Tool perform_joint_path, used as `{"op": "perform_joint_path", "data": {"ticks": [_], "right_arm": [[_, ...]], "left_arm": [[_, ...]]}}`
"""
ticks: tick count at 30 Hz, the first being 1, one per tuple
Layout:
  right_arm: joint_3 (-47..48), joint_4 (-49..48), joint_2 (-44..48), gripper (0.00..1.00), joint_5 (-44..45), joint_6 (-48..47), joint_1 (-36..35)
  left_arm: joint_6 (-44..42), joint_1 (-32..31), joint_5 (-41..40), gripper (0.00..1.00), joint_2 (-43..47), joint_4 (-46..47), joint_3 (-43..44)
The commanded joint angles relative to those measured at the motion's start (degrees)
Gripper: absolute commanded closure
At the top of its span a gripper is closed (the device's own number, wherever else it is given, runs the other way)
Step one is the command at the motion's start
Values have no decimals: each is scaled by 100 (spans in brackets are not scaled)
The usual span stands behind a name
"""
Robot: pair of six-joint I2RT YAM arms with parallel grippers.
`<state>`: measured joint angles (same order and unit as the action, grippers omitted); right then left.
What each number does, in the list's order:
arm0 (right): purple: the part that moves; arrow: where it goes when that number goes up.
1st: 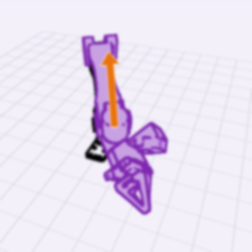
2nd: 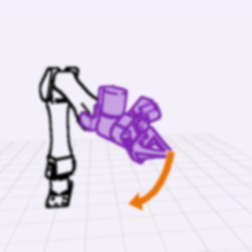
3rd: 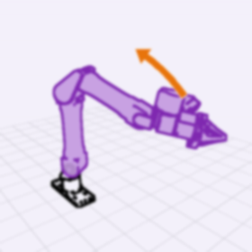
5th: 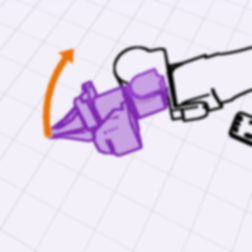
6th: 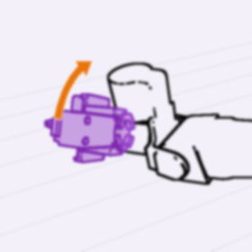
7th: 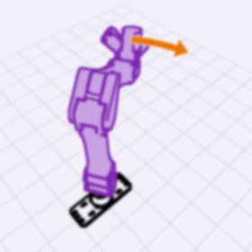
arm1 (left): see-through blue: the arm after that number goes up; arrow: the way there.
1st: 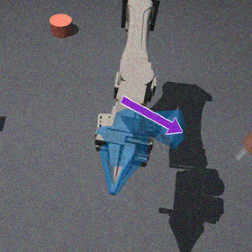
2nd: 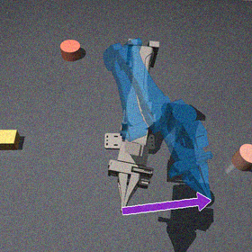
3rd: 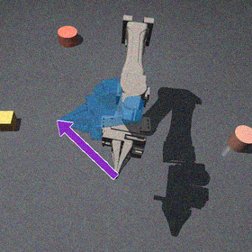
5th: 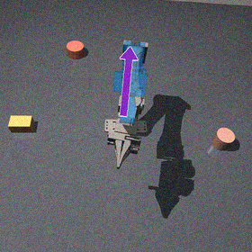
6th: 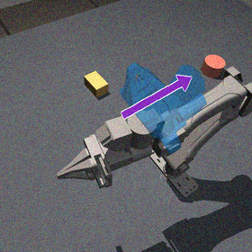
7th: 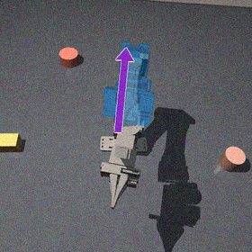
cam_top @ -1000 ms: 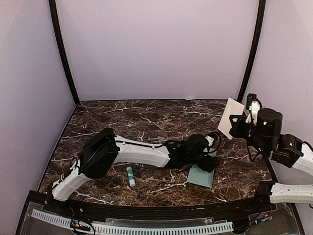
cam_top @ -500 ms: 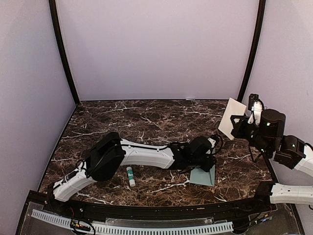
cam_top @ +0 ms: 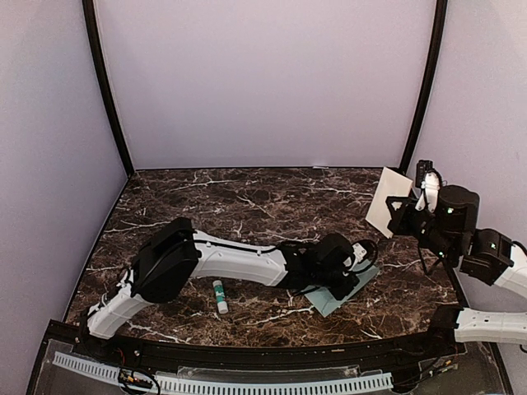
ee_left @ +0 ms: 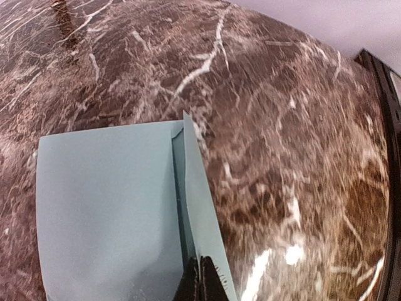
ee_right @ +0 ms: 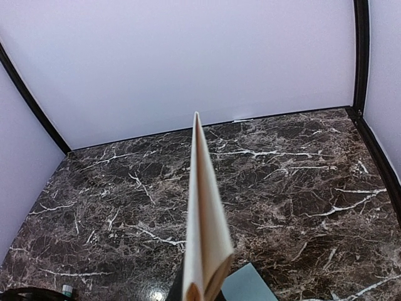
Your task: Place the letter into the envelope and seal it
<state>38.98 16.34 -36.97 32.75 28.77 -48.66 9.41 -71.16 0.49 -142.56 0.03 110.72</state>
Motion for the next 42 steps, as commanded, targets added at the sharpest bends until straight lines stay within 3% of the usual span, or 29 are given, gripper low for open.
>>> {"op": "perform_joint_path", "data": {"ticks": [1, 9, 17, 21, 24, 26, 28, 29, 30, 31, 34, 37, 40, 42], "right_arm": [[-104, -195, 51, 100, -193, -125, 32], [-132, -380, -326, 100, -607, -134, 32], [-375, -653, -576, 100, -1056, -57, 32], [-485, -806, -648, 100, -1317, -39, 32], [-586, -1025, -755, 100, -1760, -85, 32], [-645, -1154, -891, 100, -2110, -113, 27], [-708, -1303, -1053, 100, -2374, -129, 24], [-736, -1384, -1125, 100, -2469, -134, 21], [-771, -1456, -1211, 100, -2545, -136, 24], [-801, -1522, -1287, 100, -2587, -143, 24], [-883, -1731, -1490, 100, -2746, -105, 24], [-1043, -2049, -1647, 100, -3034, -36, 8], [-1179, -2300, -1809, 100, -3256, 13, -63], [-1252, -2392, -1903, 100, -3259, 38, -141]], "left_arm": [[-1375, -37, 206, 99, 1303, -332, -1123], [-3119, -92, 242, 99, 3027, -26, -3373], [-5367, -347, -104, 100, 4163, 489, -5427], [-6429, -398, 290, 100, 4733, 958, -6256], [-6705, -399, 565, 100, 5204, 1242, -6677], [-6618, -399, 641, 92, 5428, 1263, -6822], [-6406, -417, 631, 47, 5628, 1275, -6931], [-6280, -469, 591, 14, 5688, 1307, -7013], [-6186, -505, 495, 7, 5801, 1346, -7052], [-5968, -599, 412, 3, 5850, 1470, -7129], [-5239, -843, -425, 1, 6067, 2015, -7273], [-3782, -1121, -1287, 1, 6133, 2115, -7113], [-2233, -1185, -1847, 1, 6135, 1218, -6545], [-558, -1190, -1954, 1, 6147, 564, -6260]]}}
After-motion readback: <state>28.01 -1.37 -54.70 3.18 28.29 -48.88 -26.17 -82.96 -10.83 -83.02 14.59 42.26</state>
